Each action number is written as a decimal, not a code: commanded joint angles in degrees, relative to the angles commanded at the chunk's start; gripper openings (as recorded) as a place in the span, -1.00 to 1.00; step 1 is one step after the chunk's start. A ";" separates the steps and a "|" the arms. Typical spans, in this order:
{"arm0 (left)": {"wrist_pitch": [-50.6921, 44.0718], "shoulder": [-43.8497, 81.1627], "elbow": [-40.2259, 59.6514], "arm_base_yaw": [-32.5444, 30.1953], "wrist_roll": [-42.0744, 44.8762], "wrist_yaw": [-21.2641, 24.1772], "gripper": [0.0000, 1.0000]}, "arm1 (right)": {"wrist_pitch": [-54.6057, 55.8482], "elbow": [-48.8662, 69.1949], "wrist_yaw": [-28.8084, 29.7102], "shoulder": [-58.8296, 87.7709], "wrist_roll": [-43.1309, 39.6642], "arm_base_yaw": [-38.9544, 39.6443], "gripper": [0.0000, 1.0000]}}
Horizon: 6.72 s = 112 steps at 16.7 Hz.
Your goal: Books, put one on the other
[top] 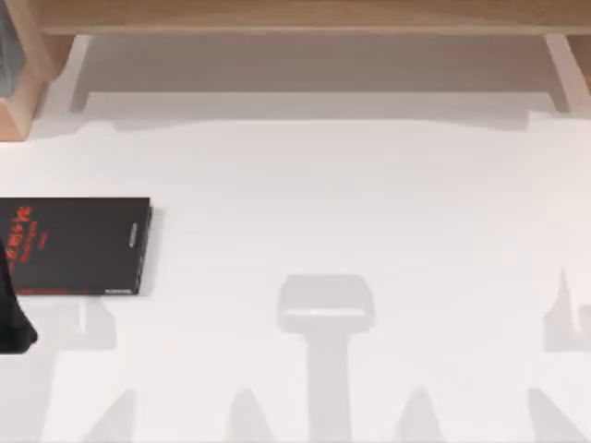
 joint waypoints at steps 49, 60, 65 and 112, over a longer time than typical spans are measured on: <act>32.45 118.86 85.96 17.40 -0.68 19.72 1.00 | 0.00 0.00 0.00 0.00 0.00 0.00 1.00; 32.45 118.86 85.96 17.40 -0.68 19.72 -0.66 | 0.00 0.00 0.00 0.00 0.00 0.00 1.00; 32.45 118.86 85.96 17.40 -0.68 19.72 -1.00 | 0.00 0.00 0.00 0.00 0.00 0.00 1.00; 33.31 77.87 14.78 -2.89 90.09 -0.19 -1.00 | 0.00 0.00 0.00 0.00 0.00 0.00 1.00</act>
